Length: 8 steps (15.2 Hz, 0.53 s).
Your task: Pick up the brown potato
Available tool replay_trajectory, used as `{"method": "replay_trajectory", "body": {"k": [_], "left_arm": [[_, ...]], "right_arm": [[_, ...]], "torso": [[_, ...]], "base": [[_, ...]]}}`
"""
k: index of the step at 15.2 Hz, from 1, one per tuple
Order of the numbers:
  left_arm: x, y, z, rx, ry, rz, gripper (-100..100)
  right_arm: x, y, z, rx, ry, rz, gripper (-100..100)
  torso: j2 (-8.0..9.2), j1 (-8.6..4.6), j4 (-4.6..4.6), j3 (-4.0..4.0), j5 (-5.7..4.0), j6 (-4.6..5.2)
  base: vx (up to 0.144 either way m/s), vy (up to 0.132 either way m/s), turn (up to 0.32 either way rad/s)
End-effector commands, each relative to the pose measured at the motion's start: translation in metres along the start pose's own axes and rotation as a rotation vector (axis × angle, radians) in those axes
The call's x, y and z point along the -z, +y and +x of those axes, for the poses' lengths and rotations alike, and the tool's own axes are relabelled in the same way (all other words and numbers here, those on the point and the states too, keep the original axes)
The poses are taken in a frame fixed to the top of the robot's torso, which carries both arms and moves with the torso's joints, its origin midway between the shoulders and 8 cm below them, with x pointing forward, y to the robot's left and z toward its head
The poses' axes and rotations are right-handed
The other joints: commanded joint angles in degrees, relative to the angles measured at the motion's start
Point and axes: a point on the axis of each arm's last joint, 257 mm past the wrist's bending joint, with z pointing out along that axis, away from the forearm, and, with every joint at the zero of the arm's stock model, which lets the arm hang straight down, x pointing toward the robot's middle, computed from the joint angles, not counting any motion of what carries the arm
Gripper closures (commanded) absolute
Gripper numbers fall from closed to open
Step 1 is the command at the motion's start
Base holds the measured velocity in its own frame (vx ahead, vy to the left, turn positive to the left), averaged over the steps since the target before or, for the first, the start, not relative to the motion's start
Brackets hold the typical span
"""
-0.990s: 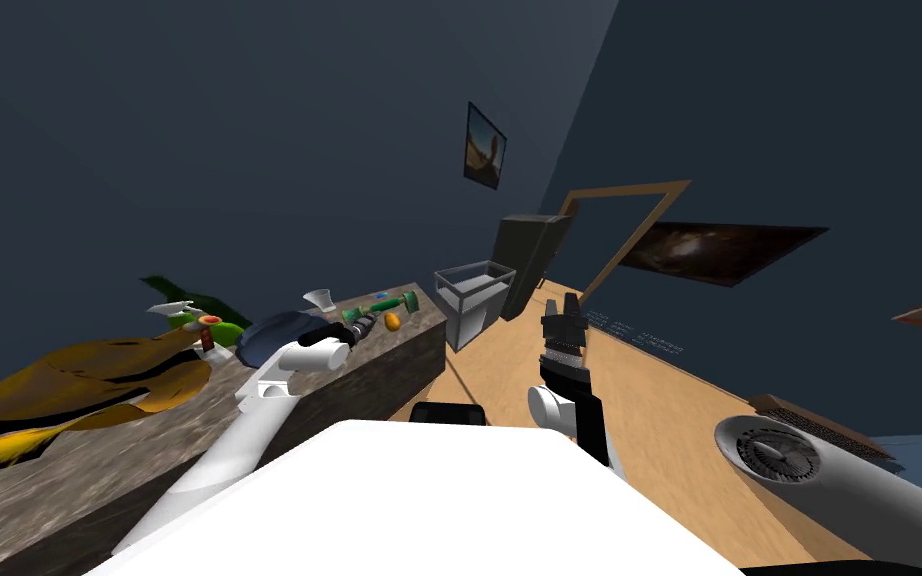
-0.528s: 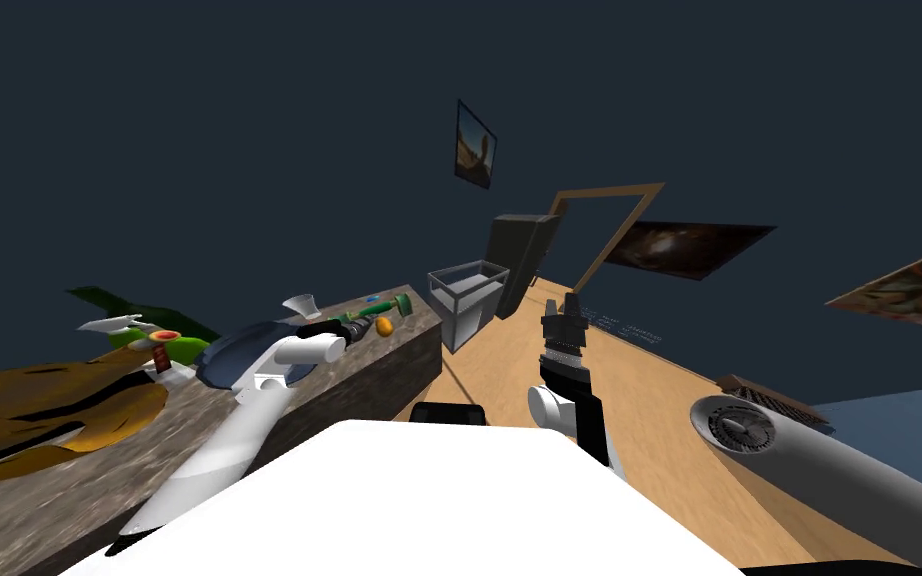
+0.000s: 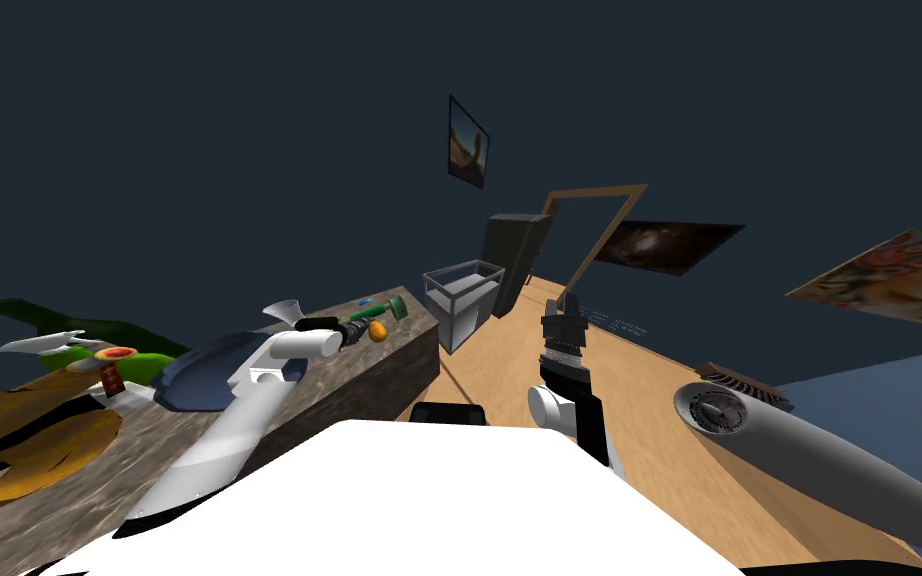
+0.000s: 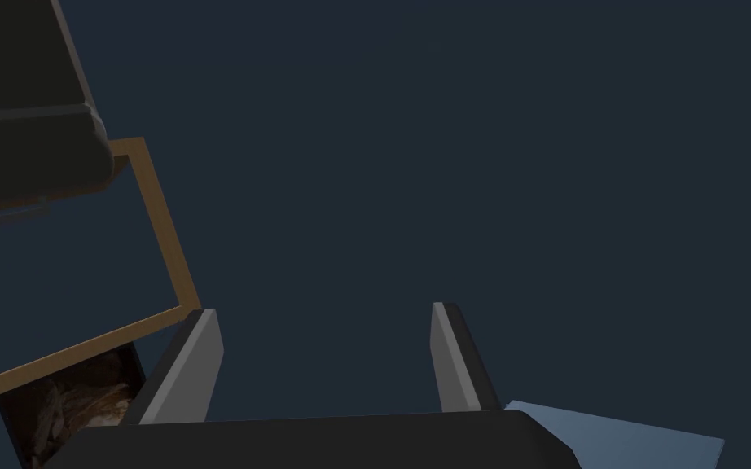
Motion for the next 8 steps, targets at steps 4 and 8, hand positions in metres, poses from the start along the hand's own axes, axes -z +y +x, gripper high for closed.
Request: {"method": "replay_trajectory", "body": {"k": [4,8], "left_arm": [[0.001,0.016,-0.007,0.000,0.039,-0.084,-100],[0.004,0.029,-0.006,0.001,0.071,-0.144,-100]], "right_arm": [[0.000,0.000,0.000,0.000,0.000,0.000,0],[0.000,0.000,0.000,0.000,0.000,0.000,0]], "torso": [[0.01,0.00,0.00,0.00,0.00,0.00],[0.02,0.00,0.01,0.01,0.00,0.02]], "base": [[0.029,0.015,-0.097],[0.025,0.016,-0.095]]}}
